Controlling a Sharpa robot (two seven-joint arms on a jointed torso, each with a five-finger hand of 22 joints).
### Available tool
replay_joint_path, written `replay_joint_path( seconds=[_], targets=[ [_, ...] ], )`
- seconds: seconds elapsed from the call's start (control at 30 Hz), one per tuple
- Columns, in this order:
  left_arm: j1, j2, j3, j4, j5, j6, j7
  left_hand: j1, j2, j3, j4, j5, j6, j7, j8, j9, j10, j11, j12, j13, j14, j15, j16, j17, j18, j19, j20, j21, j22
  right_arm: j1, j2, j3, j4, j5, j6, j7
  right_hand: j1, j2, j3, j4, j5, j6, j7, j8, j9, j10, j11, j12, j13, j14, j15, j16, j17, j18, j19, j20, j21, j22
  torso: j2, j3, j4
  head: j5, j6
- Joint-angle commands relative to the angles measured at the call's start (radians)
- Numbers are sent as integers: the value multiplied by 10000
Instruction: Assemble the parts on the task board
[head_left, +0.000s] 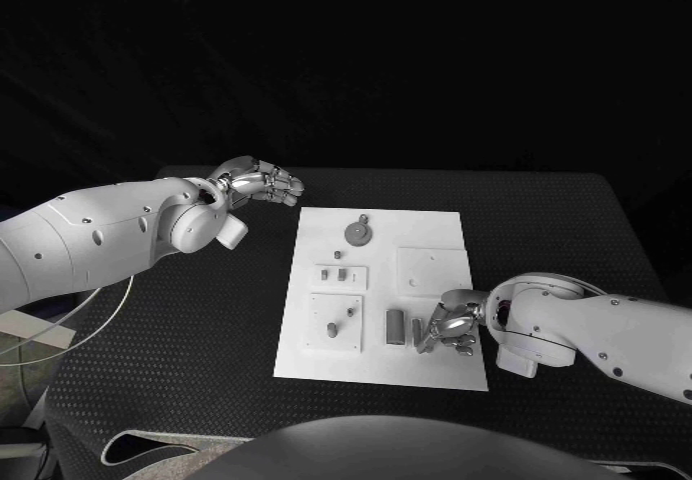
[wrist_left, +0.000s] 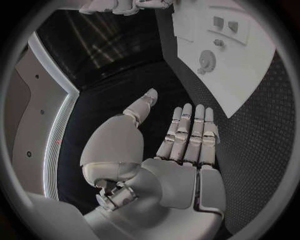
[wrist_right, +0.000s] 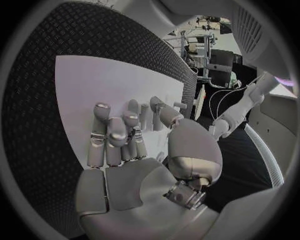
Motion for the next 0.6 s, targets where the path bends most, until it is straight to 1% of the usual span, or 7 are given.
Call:
replay_joint_path(
  seconds=[0.03, 0.17, 0.27, 0.3, 0.4, 0.47, 0.6],
  targets=[
    [9, 11, 6, 25, -25, 121, 79, -21, -64, 14, 50, -36, 2, 16, 50, -7, 13, -25, 64, -12, 28, 54, -53, 14, 8, -6, 37, 39, -10, -40, 56, -18, -20, -375, 261, 6, 107, 33, 33, -18, -16, 103, 12, 36, 13, -17, -37, 21, -17, -24, -51, -12, -4, 71, 40, 8, -28, 115, 1, -6, 9, -6, 2],
    [9, 11, 6, 25, -25, 118, 80, -22, -63, 14, 50, -36, 2, 15, 50, -7, 14, -25, 64, -13, 27, 54, -54, 15, 8, -6, 37, 39, -11, -55, 115, -19, -69, -514, 79, -57, 94, 170, 18, 47, -16, 142, 0, 62, 24, 7, -49, 35, -22, -2, -61, 2, -2, 71, 63, 14, -23, 116, 0, -13, 14, -7, 2],
    [9, 6, 6, 25, -25, 115, 76, -23, -62, 14, 51, -36, 3, 15, 50, -7, 14, -25, 65, -14, 27, 55, -54, 15, 8, -6, 37, 39, -11, -66, 130, -19, -102, -520, -60, -107, -11, 384, -31, 161, -17, 177, -14, 84, 33, 33, -62, 45, -28, 21, -73, 10, -2, 71, 85, 20, -21, 116, -1, -12, 15, 0, 2],
    [9, 6, 6, 25, -25, 114, 75, -23, -62, 14, 51, -36, 3, 15, 50, -7, 14, -25, 65, -14, 27, 55, -54, 15, 8, -6, 37, 39, -11, -66, 131, -19, -104, -526, -64, -110, -21, 400, -36, 170, -17, 180, -15, 86, 33, 35, -63, 46, -29, 23, -74, 11, -2, 71, 86, 20, -21, 115, -1, -12, 15, 0, 2],
    [9, 5, 6, 25, -25, 112, 78, -24, -61, 14, 52, -36, 3, 14, 51, -7, 15, -25, 65, -15, 28, 55, -55, 16, 7, -7, 38, 39, -12, -68, 160, -19, -121, -732, -160, -146, -40, 694, -51, 186, -16, 208, -38, 105, 41, 62, -86, 60, -33, 51, -96, 24, -1, 71, 104, -2, -15, 121, -2, -14, 13, -1, 2],
    [9, 9, 6, 26, -25, 116, 76, -25, -61, 13, 52, -36, 4, 14, 51, -7, 15, -25, 65, -16, 28, 55, -55, 16, 7, -7, 38, 39, -12, -69, 179, -19, -152, -765, -164, -189, -30, 995, -68, 134, -15, 242, -54, 127, 51, 90, -102, 75, -35, 77, -112, 33, -2, 71, 125, -18, -4, 127, -2, -15, 12, -4, 2],
    [9, 9, 6, 27, -25, 117, 74, -25, -60, 14, 53, -36, 4, 14, 52, -7, 16, -25, 65, -16, 28, 55, -56, 17, 7, -7, 38, 39, -12, -69, 183, -19, -211, -919, -111, -268, 65, 1519, -89, -191, -14, 270, -75, 149, 63, 123, -122, 91, -39, 109, -134, 42, -3, 71, 128, -44, 11, 144, -3, -11, 8, 5, 2]
  ],
)
